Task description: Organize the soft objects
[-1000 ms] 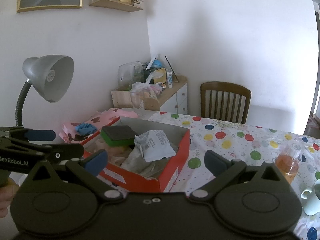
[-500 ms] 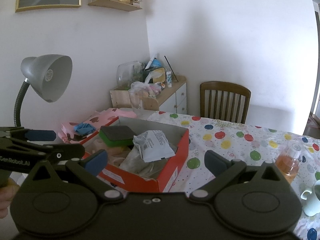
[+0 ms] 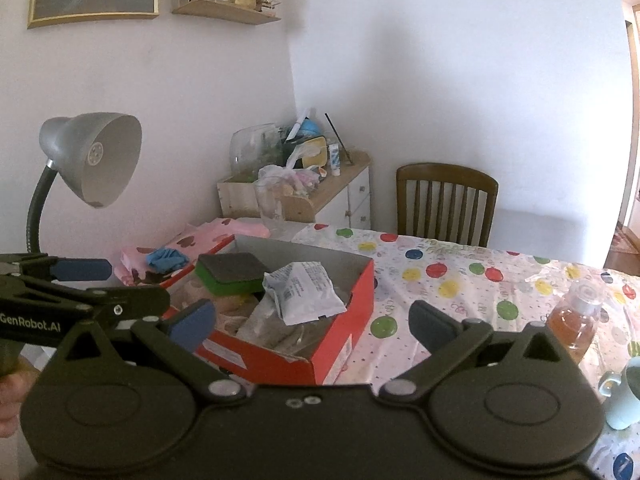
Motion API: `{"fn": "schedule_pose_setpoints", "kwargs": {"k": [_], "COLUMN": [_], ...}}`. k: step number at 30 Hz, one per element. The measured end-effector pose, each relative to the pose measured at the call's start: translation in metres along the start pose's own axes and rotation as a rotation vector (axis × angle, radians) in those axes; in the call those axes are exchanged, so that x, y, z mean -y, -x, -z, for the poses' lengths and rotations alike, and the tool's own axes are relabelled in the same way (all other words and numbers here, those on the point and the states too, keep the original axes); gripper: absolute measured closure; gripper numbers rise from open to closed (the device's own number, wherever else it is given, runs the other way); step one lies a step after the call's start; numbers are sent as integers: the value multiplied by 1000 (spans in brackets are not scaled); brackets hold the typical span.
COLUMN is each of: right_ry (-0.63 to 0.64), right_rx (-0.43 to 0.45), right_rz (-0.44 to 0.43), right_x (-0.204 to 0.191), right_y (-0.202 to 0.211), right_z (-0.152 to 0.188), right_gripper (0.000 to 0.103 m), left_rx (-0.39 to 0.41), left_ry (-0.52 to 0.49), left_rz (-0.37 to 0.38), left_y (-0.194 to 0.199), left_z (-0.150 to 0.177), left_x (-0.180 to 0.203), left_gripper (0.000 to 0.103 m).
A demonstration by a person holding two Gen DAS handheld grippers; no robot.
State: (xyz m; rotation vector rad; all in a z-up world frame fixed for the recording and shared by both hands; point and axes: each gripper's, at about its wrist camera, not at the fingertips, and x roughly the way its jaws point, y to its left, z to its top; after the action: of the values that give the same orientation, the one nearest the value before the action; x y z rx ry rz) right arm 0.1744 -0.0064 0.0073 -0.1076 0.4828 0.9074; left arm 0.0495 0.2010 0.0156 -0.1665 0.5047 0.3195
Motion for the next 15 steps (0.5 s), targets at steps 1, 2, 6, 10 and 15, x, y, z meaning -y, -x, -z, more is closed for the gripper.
{"fn": "schedule_pose_setpoints", "kwargs": {"k": [1, 2, 6, 10, 15], "right_ry": [-2, -4, -16, -19, -20], "right_rx": [1, 1, 1, 0, -3], "right_rz": [3, 5, 13, 11, 13], "right_x": [1, 1, 1, 0, 0], "right_y": [1, 1, 6, 10, 13], "right_z": [0, 1, 4, 7, 10], "right_gripper": [0, 0, 0, 0, 0], "left_rx": [2, 3, 5, -2, -4], "left_ry": [-2, -3, -11, -19, -31], "left_rz": [1, 4, 15, 23, 17], "left_y": [0, 0, 2, 3, 5], "left_z": [0, 0, 1, 1, 3], "left_x": [1, 1, 5, 8, 13], "left_gripper": [2, 2, 2, 2, 2]}}
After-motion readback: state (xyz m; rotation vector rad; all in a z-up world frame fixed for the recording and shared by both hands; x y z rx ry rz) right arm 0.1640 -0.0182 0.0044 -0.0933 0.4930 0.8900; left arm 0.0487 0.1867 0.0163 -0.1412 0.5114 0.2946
